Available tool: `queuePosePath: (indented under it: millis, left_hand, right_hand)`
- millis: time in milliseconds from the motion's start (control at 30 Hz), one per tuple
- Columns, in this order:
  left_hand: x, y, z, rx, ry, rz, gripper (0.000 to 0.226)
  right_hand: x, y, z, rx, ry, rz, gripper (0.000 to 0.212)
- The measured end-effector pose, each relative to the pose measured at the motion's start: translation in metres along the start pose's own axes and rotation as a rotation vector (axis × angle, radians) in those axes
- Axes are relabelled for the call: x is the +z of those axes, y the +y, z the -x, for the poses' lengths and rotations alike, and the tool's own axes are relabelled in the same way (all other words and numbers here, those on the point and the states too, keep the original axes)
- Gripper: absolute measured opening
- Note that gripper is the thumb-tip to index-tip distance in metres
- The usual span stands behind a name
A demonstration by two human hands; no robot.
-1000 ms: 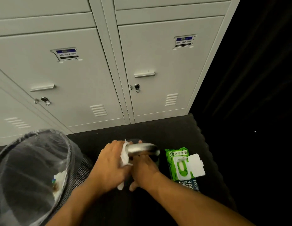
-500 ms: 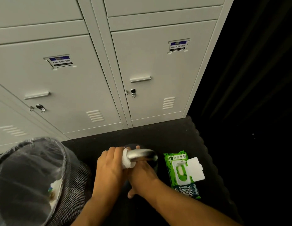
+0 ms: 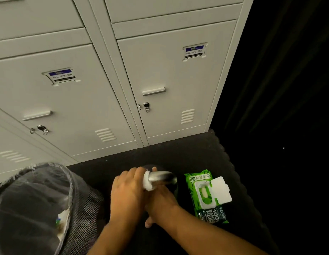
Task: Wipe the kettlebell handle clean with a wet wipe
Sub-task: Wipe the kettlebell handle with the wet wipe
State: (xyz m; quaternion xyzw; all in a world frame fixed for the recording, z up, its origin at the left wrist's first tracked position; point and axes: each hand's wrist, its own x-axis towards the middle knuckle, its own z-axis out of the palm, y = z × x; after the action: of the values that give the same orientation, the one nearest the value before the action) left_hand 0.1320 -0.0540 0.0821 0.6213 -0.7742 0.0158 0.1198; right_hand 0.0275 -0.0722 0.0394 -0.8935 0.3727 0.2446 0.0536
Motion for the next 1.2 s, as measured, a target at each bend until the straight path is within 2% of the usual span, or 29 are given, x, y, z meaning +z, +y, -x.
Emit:
queuePosePath:
  millis: [33,67,100,133,200,267,300,367,400,500,533,567,600,700,733,767,800,833,933,967,1000,1067,1200]
  left_hand:
    - [0.000,0.001,0.001,0.000,0.043,-0.008,0.031]
    - [-0.005,0.001,-0.007,-0.026,-0.033,-0.029,0.027]
    - [-0.010,-0.002,-0.021,-0.065,-0.185,-0.049,0.024]
    - [-0.015,-0.005,-0.036,-0.097,-0.419,-0.027,0.021]
    - [-0.017,-0.011,-0.063,-0.129,-0.829,0.144,0.014]
    - [-0.018,-0.010,-0.080,-0.178,-1.047,0.253,0.015]
    - [-0.015,-0.011,-0.083,-0.189,-1.077,0.268,0.017]
    - [-0.010,-0.013,-0.076,-0.155,-0.991,0.243,0.018]
    - [-0.008,-0.013,-0.063,-0.125,-0.841,0.182,0.019]
    - [0.001,-0.005,-0.013,0.016,-0.140,-0.023,0.027]
    - [0.004,-0.001,-0.004,0.034,-0.020,-0.035,0.030]
    - [0.001,0.002,-0.007,0.020,-0.033,-0.033,0.030]
    - [-0.005,0.000,-0.018,-0.029,-0.159,-0.018,0.028]
    - [-0.022,-0.009,-0.067,-0.170,-0.905,0.168,0.019]
    - [-0.025,-0.009,-0.078,-0.156,-1.034,0.203,0.015]
    - [-0.024,-0.007,-0.082,-0.118,-1.061,0.197,0.014]
    - [-0.022,-0.005,-0.079,-0.076,-1.002,0.161,0.015]
    - [-0.020,-0.003,-0.072,-0.055,-0.880,0.104,0.016]
    - [-0.012,0.008,-0.030,0.020,-0.363,-0.058,0.029]
    - [-0.011,0.010,-0.021,0.051,-0.254,-0.090,0.030]
    - [-0.011,0.011,-0.020,0.056,-0.219,-0.095,0.030]
    - [-0.013,0.007,-0.030,0.003,-0.354,-0.041,0.031]
    - [-0.024,0.000,-0.070,-0.104,-0.934,0.170,0.028]
  right_hand:
    - [-0.002,-0.002,0.002,0.009,-0.009,0.008,0.116]
    - [-0.003,-0.002,0.006,0.014,-0.027,0.023,0.115]
    - [-0.002,-0.002,0.007,0.023,-0.032,0.029,0.113]
    - [-0.001,-0.001,0.007,0.028,-0.021,0.023,0.113]
    - [-0.004,-0.002,0.013,0.034,0.031,-0.008,0.115]
    - [-0.009,0.000,0.019,0.061,0.039,-0.100,0.119]
    - [-0.012,0.001,0.022,0.065,0.026,-0.160,0.118]
    - [-0.018,0.004,0.024,0.050,0.000,-0.161,0.112]
    - [-0.017,0.003,0.022,0.039,-0.015,-0.133,0.109]
    - [-0.014,-0.001,0.016,0.011,-0.056,-0.009,0.106]
    - [-0.014,-0.001,0.015,0.003,-0.057,0.007,0.104]
    - [-0.014,-0.001,0.016,-0.004,-0.043,-0.003,0.102]
    - [-0.014,-0.001,0.018,0.004,-0.034,-0.049,0.100]
    - [-0.006,-0.003,0.016,0.097,0.020,-0.322,0.086]
    - [-0.003,-0.004,0.014,0.111,0.030,-0.366,0.088]
    - [-0.003,-0.003,0.013,0.103,0.031,-0.358,0.096]
    - [-0.003,-0.004,0.012,0.080,-0.014,-0.309,0.102]
    - [-0.004,-0.004,0.012,0.054,-0.051,-0.259,0.103]
    - [-0.006,-0.003,0.012,0.025,-0.092,-0.179,0.097]
    - [-0.006,-0.003,0.013,0.028,-0.103,-0.173,0.097]
    - [-0.006,-0.004,0.012,0.030,-0.101,-0.182,0.097]
    - [-0.005,-0.003,0.012,0.047,-0.110,-0.224,0.096]
    - [-0.006,-0.003,0.013,0.071,-0.107,-0.308,0.097]
